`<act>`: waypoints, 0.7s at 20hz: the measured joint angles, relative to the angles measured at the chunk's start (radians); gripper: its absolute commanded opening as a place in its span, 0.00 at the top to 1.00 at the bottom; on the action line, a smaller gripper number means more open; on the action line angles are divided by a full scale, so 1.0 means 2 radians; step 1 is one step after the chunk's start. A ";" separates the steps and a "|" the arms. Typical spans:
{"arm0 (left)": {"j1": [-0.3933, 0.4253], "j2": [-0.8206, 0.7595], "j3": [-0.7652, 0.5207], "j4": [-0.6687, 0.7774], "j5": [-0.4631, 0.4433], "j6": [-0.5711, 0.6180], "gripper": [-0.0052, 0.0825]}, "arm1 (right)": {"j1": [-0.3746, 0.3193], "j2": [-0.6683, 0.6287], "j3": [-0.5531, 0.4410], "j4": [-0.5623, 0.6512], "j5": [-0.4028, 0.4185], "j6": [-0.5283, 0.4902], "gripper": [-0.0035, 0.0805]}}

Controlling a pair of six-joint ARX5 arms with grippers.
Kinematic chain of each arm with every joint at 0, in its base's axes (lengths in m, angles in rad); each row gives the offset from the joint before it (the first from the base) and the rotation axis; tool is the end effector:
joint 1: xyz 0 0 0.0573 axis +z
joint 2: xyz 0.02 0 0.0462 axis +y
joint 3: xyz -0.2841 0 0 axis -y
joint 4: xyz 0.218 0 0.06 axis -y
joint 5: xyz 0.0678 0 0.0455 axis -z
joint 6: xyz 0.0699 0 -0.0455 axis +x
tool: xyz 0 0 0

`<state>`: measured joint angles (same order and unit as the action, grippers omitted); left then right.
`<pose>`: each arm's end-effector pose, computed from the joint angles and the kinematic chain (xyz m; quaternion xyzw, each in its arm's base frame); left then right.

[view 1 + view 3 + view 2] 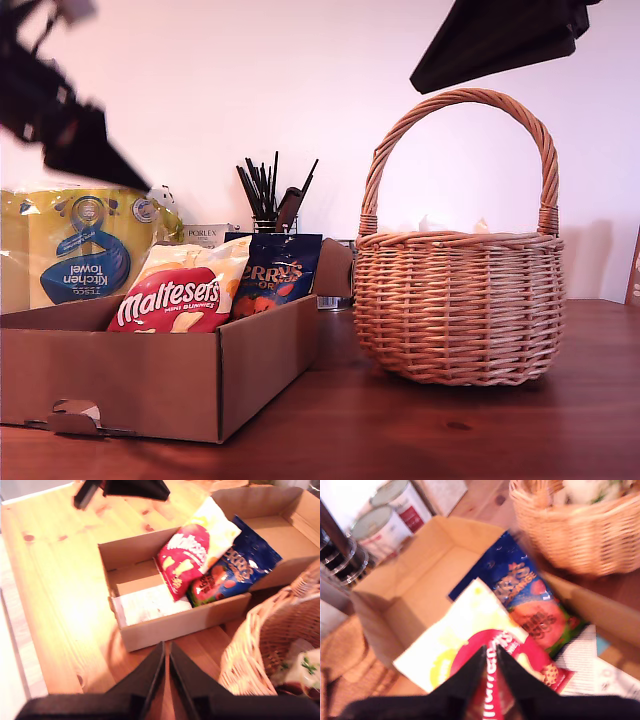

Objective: Move the bags of Easter eggs from the cardboard box on the left into the woven basket on the right side.

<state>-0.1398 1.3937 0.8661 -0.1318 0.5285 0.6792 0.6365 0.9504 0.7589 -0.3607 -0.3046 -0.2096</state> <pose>0.2821 -0.0753 0.2467 0.2388 0.1962 -0.3984 0.8636 0.1442 0.1326 0.2815 -0.1345 0.2218 0.4619 0.8481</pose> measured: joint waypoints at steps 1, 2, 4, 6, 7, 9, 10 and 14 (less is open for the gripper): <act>0.009 0.018 0.005 0.002 0.002 -0.011 0.30 | 0.000 0.000 0.000 0.000 0.000 0.000 0.97; 0.016 0.035 0.011 0.006 0.002 -0.022 0.25 | 0.000 0.000 0.000 0.000 0.000 0.000 0.97; 0.030 0.063 0.024 0.014 0.003 -0.026 0.25 | 0.000 0.000 0.000 -0.001 0.000 0.000 0.97; 0.037 0.083 0.040 0.021 0.018 -0.026 0.25 | 0.000 0.000 0.000 -0.002 0.000 0.000 0.97; 0.039 0.094 0.049 0.022 0.028 -0.026 0.25 | 0.000 0.000 0.000 -0.002 0.000 0.000 0.97; 0.041 0.124 0.075 0.024 0.053 -0.028 0.25 | 0.000 0.000 0.000 -0.003 0.000 0.000 0.97; 0.041 0.140 0.087 0.024 0.061 -0.035 0.25 | 0.000 0.000 0.000 -0.003 0.000 0.000 0.97; 0.047 0.196 0.127 -0.002 0.092 -0.049 0.25 | 0.000 0.000 0.000 -0.003 0.000 -0.001 0.97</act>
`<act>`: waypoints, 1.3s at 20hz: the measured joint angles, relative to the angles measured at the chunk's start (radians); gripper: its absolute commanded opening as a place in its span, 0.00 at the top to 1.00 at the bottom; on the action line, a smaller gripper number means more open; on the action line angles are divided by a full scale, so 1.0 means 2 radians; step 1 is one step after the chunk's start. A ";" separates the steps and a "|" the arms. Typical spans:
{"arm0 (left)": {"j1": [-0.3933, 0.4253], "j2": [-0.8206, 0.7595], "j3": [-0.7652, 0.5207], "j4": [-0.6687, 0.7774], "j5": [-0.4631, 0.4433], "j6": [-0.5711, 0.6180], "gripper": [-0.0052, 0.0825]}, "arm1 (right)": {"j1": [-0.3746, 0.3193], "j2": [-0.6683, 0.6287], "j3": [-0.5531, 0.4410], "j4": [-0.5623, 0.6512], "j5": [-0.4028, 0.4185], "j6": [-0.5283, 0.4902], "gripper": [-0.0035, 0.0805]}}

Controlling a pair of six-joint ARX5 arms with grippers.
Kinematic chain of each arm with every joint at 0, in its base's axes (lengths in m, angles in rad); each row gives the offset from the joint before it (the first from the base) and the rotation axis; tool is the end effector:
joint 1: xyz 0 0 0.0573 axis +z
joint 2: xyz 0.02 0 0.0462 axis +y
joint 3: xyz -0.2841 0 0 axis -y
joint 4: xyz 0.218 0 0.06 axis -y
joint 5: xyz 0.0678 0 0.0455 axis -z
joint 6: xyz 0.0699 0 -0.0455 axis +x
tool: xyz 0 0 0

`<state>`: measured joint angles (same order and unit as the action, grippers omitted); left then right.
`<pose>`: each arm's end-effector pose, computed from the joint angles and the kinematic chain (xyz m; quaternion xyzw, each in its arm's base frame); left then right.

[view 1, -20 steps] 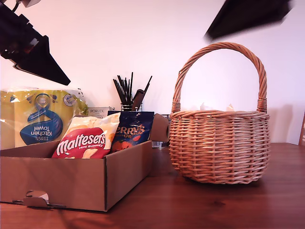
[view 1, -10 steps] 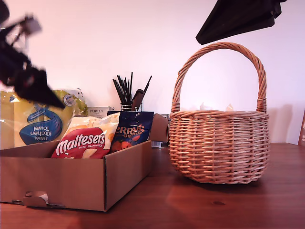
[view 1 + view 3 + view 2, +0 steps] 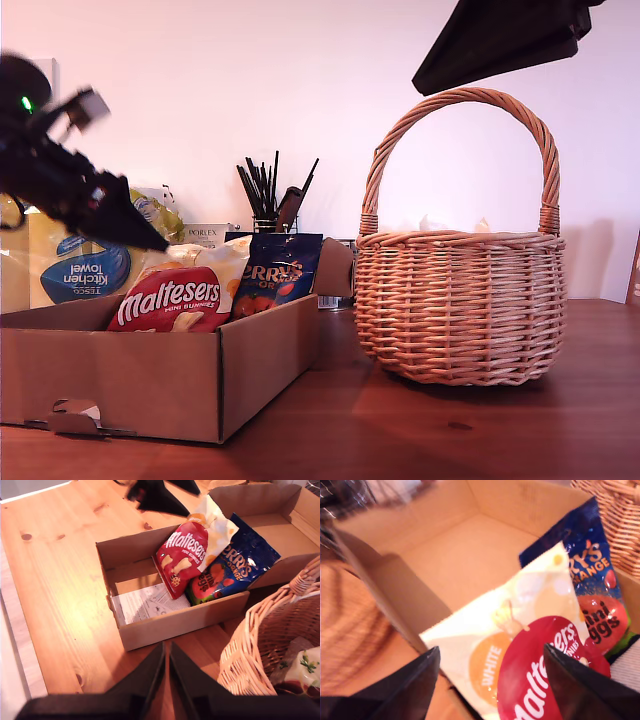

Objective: Move the bags of Easter eggs from the cardboard box on the left into the woven basket on the right side.

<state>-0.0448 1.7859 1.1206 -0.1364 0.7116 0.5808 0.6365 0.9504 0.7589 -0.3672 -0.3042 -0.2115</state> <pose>0.3707 -0.0623 0.2069 0.1227 0.2559 -0.4313 0.8564 0.1438 0.1323 0.2808 -0.1358 0.2244 0.4619 0.8473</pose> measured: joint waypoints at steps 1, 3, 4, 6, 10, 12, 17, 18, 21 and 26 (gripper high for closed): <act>0.001 0.012 0.010 -0.010 0.002 -0.003 0.25 | 0.000 0.000 0.000 0.000 0.000 -0.001 0.97; 0.004 0.025 0.020 -0.026 0.007 -0.010 0.25 | 0.000 0.000 0.000 0.000 0.000 -0.002 0.97; 0.005 0.026 0.020 -0.034 0.007 -0.011 0.25 | 0.000 0.000 0.000 0.000 0.000 -0.008 0.97; 0.007 0.026 0.020 -0.039 0.008 -0.011 0.25 | 0.000 0.000 0.000 0.000 0.000 -0.011 0.97; 0.011 0.026 0.020 -0.047 0.022 -0.014 0.28 | 0.000 0.000 0.000 0.000 0.000 -0.011 0.97; 0.012 0.026 0.020 -0.059 0.034 -0.014 0.30 | 0.000 0.000 0.000 0.001 0.000 -0.011 0.97; 0.012 0.026 0.020 -0.063 0.035 -0.014 0.30 | 0.000 0.000 0.000 0.001 0.000 -0.011 0.97; 0.012 0.026 0.020 -0.063 0.035 -0.014 0.30 | 0.000 0.000 0.000 0.001 0.000 -0.011 0.97; 0.010 0.026 0.020 -0.060 0.025 -0.014 0.30 | 0.000 0.000 0.000 0.000 0.000 -0.011 0.97; 0.007 0.027 0.020 -0.048 0.023 -0.014 0.30 | 0.000 0.000 0.000 0.000 0.000 -0.011 0.97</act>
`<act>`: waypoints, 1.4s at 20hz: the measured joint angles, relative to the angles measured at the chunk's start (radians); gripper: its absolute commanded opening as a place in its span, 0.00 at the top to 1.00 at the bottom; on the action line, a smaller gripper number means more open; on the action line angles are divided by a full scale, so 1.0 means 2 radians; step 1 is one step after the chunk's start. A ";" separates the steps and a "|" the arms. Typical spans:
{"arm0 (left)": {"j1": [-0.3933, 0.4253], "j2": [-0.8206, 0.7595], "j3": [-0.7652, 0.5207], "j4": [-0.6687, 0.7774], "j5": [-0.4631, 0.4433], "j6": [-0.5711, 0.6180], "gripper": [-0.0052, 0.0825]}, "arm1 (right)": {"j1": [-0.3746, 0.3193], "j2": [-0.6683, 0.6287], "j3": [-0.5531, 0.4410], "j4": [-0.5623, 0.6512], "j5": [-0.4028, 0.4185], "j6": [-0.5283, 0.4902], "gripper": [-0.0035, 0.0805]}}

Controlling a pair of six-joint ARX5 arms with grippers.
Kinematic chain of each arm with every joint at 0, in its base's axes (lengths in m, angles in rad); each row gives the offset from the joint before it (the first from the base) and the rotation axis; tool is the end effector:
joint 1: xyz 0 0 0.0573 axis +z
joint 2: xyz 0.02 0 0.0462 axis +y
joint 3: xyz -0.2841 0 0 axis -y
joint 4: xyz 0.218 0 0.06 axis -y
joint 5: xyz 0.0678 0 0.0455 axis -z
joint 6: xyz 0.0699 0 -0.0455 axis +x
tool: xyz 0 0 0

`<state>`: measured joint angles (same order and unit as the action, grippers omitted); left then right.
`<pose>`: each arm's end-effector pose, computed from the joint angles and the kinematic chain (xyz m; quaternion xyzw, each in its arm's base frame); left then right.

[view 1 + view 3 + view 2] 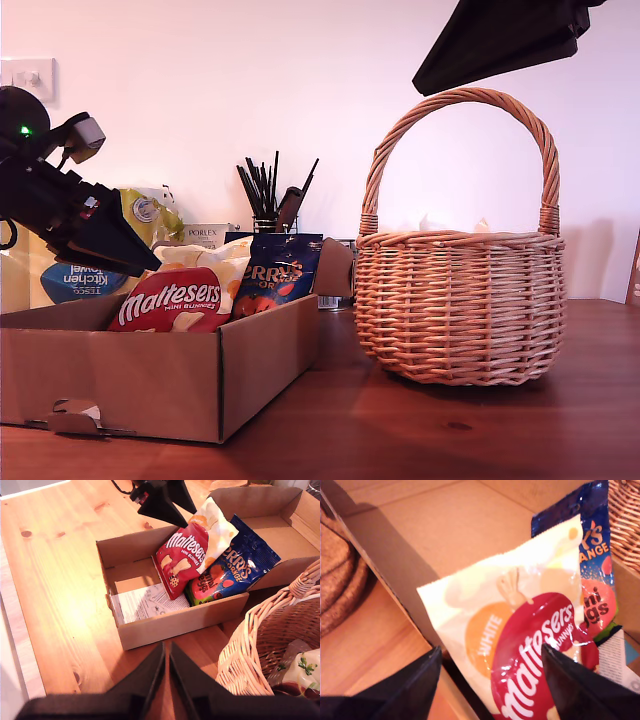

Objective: Move the bags of Easter eggs from the cardboard box on the left into the woven basket on the right side.

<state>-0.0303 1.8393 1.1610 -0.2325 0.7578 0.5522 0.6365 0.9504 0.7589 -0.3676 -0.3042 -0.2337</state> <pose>0.3738 -0.0594 0.1937 0.0755 0.3015 -0.4438 0.8405 0.1438 0.1323 0.2807 -0.1452 0.2195 0.4644 0.8456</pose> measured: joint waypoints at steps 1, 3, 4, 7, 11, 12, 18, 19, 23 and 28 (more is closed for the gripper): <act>-0.002 0.001 0.000 0.001 0.000 0.000 0.30 | 0.000 0.000 0.000 0.000 0.000 0.000 0.97; -0.007 0.007 0.000 0.006 0.000 -0.002 0.30 | 0.000 0.000 0.000 0.000 0.000 0.000 0.97; -0.009 0.012 0.000 0.008 0.000 -0.004 0.30 | 0.000 0.000 0.000 0.000 0.000 0.000 0.97; -0.011 0.024 0.000 0.006 0.001 -0.006 0.30 | 0.000 0.000 0.000 0.000 0.000 0.000 0.97; -0.011 0.024 0.000 -0.014 0.014 -0.006 0.45 | 0.000 0.000 0.000 0.000 0.000 0.000 0.97; -0.011 0.024 0.002 -0.025 0.015 -0.006 0.49 | 0.000 0.000 0.000 0.000 0.000 0.000 0.97; -0.011 0.024 0.056 -0.135 0.022 -0.006 0.62 | 0.000 0.000 0.000 0.000 0.000 0.000 0.97; -0.011 0.024 0.069 -0.157 0.032 -0.004 0.62 | 0.000 0.000 0.000 0.000 0.000 0.000 0.97; -0.021 0.024 0.079 -0.233 0.045 0.006 0.60 | 0.000 0.000 0.000 0.000 0.000 0.000 0.97; -0.070 0.024 0.077 -0.259 0.020 0.048 0.44 | 0.000 0.000 0.000 0.000 0.000 0.000 0.97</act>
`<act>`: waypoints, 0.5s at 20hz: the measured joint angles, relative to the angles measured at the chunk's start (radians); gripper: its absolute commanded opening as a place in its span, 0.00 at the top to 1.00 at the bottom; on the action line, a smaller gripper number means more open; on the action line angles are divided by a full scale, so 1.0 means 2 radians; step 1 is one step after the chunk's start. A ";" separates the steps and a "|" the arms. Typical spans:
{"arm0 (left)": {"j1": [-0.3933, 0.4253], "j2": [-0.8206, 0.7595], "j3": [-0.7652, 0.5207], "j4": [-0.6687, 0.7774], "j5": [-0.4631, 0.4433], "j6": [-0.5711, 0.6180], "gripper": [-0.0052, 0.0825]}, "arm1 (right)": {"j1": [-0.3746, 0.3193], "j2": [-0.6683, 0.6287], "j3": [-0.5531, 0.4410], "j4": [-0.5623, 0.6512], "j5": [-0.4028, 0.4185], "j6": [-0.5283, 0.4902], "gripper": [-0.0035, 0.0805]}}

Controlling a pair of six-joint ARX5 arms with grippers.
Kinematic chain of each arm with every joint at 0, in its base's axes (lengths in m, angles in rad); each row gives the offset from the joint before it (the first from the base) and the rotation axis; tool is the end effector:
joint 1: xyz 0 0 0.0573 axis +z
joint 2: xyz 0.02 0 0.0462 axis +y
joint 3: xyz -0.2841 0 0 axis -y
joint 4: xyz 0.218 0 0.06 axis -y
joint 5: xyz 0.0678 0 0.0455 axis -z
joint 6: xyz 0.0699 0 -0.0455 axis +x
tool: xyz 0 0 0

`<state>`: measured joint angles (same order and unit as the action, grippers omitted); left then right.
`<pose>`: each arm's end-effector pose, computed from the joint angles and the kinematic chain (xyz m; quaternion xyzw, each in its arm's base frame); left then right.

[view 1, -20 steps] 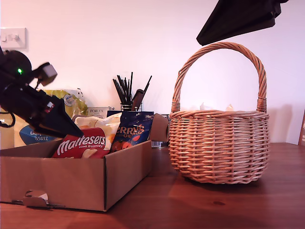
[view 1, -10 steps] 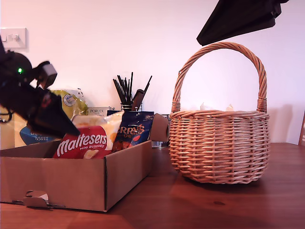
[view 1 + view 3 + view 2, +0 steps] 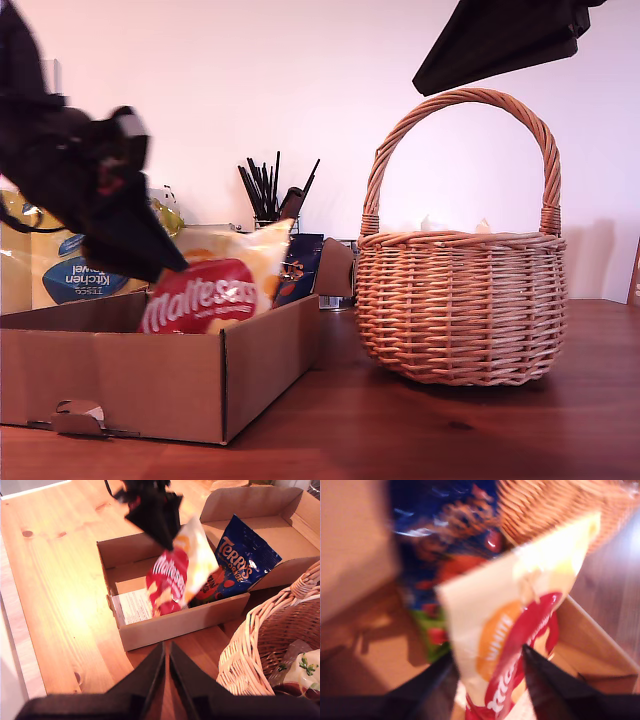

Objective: Move the bags of Easter eggs from the cardboard box on the left into the woven basket on the right side.

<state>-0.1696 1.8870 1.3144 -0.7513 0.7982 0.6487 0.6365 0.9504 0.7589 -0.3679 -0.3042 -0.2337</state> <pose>0.3391 -0.1088 0.1928 0.0424 0.4371 -0.5341 0.7224 0.1438 0.1323 0.2807 -0.1452 0.2196 0.4644 0.8456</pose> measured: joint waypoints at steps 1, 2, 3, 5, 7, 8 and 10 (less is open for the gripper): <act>-0.010 0.000 0.000 -0.006 -0.012 0.002 0.44 | 0.000 0.000 0.000 0.000 0.000 0.000 0.97; -0.020 0.000 0.000 -0.010 -0.021 0.003 0.45 | 0.000 0.000 0.000 0.000 0.000 0.000 0.97; -0.029 0.000 0.000 -0.015 -0.024 0.005 0.45 | 0.000 0.000 0.000 0.000 0.000 0.000 0.97; -0.047 0.000 0.000 -0.020 -0.033 0.020 0.45 | 0.000 0.000 0.000 0.000 0.000 0.000 0.97; -0.066 0.000 -0.001 -0.018 -0.043 0.028 0.45 | 0.000 0.000 0.000 -0.002 0.000 0.000 0.97; -0.072 0.000 -0.005 -0.013 -0.053 0.033 0.45 | 0.000 0.000 0.000 -0.004 0.000 0.000 0.97; -0.079 0.000 -0.026 0.006 -0.065 0.034 0.46 | 0.000 0.000 0.000 -0.006 0.000 0.000 0.97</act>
<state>-0.3275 1.8870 1.2629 -0.7399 0.6682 0.7174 0.6365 0.9504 0.7589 -0.3801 -0.3042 -0.2337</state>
